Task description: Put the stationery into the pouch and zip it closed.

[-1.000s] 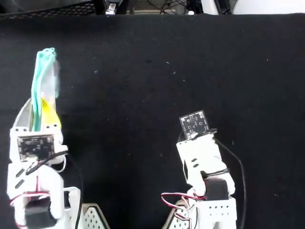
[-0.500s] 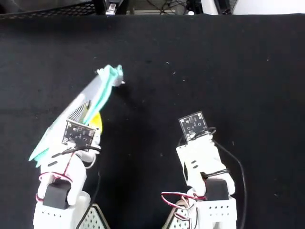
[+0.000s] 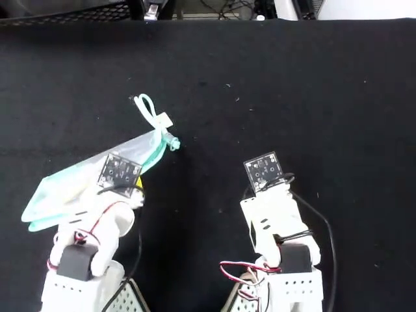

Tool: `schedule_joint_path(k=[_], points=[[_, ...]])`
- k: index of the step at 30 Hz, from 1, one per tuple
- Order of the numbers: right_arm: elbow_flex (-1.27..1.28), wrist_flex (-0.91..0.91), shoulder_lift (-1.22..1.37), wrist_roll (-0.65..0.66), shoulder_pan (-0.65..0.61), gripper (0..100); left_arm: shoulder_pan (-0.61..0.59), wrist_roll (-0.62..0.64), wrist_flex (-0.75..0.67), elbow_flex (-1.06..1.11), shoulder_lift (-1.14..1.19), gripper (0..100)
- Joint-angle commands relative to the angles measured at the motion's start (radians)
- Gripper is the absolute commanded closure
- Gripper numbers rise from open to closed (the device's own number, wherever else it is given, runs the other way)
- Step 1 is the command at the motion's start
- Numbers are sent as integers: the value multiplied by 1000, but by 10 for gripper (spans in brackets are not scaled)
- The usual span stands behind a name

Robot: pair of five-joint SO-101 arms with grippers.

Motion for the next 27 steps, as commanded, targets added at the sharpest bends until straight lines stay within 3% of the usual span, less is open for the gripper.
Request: schedule_joint_path(k=[1,7,14,22,27], points=[[1,5,-59,-8,-9,980,-4,20,-5,-147,196,967],[1,5,-59,-6,-9,980,-1,20,-195,-186,546,970],[1,5,-59,-3,-9,980,5,78,-443,-220,698,966],[1,5,-59,-2,-9,980,7,81,-457,-519,916,899],[1,5,-58,-2,-9,980,104,81,-457,-595,1089,899]])
